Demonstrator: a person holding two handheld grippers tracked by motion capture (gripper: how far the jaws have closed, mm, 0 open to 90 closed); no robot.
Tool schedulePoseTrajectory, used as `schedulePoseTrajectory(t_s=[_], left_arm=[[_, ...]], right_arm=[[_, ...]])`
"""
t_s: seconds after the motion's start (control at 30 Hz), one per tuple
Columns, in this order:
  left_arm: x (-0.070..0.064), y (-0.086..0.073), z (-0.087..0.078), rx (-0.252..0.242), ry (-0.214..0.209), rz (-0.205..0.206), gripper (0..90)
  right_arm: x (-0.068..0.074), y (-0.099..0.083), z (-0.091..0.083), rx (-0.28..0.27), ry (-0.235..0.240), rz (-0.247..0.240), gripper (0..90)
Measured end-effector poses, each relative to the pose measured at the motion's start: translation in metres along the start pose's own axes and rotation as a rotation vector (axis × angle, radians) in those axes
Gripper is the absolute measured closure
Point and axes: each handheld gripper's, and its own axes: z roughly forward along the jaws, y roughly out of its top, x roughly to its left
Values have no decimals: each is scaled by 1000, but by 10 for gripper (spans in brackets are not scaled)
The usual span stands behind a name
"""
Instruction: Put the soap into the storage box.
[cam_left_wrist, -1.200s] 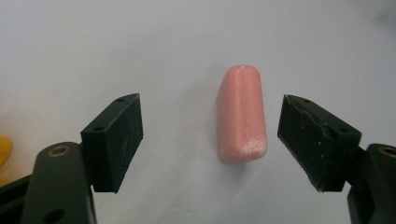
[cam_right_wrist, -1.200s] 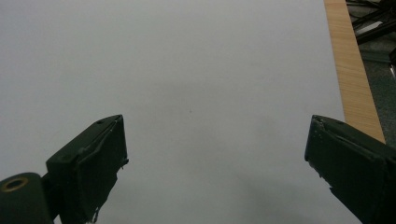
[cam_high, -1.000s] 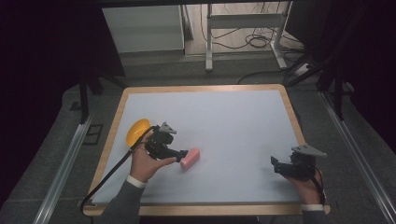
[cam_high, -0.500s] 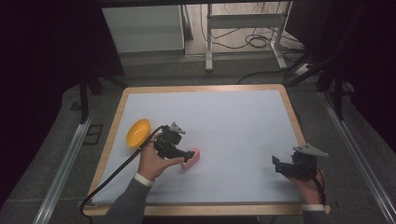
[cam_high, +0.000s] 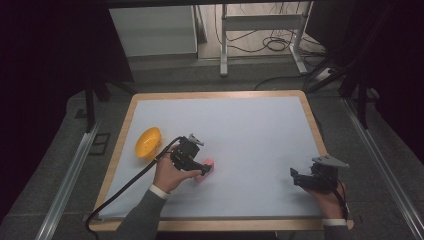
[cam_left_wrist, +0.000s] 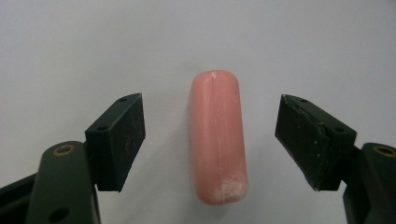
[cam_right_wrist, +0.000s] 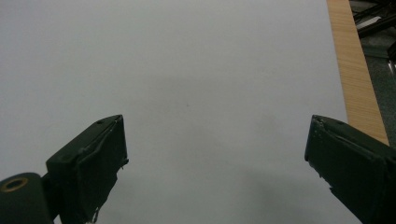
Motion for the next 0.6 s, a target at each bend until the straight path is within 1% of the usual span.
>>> schedulePoseTrajectory(t_s=[0.2, 0.4, 0.53, 0.6], left_arm=[[-2, -1, 13, 43, 1, -3, 279], [-3, -2, 26, 72, 7, -9, 355], [-4, -2, 29, 75, 13, -15, 425], [-5, -3, 31, 91, 5, -18, 443]], right_arm=[[0, 0, 1, 3, -2, 0, 54], [1, -1, 2, 8, -7, -2, 54], [1, -1, 1, 7, -9, -3, 54], [1, -1, 1, 9, -12, -3, 54]])
